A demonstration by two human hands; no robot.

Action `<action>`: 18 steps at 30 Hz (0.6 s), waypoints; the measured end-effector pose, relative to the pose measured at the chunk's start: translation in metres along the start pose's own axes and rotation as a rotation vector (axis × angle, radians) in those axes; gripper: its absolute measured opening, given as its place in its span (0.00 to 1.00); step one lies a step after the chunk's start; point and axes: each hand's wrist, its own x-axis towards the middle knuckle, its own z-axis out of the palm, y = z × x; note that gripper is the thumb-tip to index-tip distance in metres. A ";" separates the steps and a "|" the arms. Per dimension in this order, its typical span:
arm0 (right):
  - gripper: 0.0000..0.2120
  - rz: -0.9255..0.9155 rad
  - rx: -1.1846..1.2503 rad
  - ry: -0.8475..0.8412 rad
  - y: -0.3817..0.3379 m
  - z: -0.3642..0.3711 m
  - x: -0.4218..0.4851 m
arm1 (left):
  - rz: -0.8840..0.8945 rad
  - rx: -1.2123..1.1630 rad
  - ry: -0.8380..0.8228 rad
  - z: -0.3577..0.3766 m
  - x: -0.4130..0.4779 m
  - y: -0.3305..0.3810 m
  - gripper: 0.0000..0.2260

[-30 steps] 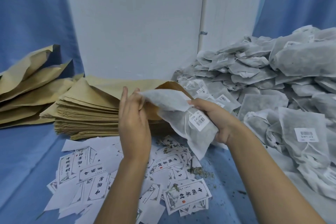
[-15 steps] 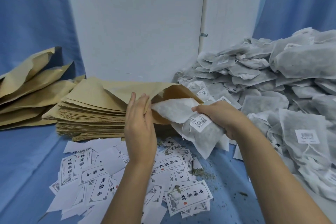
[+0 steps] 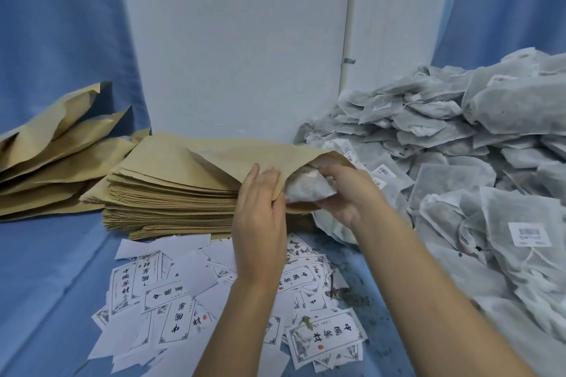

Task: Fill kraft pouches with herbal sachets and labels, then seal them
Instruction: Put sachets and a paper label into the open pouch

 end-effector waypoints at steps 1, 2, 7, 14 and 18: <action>0.12 -0.032 0.014 0.056 0.003 0.008 0.006 | -0.002 -0.003 -0.002 0.001 0.000 0.001 0.12; 0.13 -0.058 0.027 0.102 0.006 0.015 0.009 | -0.012 -0.006 -0.005 0.002 0.000 0.002 0.13; 0.17 -0.039 -0.190 0.257 0.010 0.046 0.018 | -0.003 -0.039 -0.028 0.004 -0.001 0.011 0.14; 0.15 -0.097 -0.433 0.065 0.013 0.038 0.031 | -0.227 -0.143 0.043 0.000 0.008 0.005 0.16; 0.14 -0.281 -0.570 0.029 0.013 0.023 0.025 | -0.240 -0.143 0.034 -0.001 0.010 0.003 0.14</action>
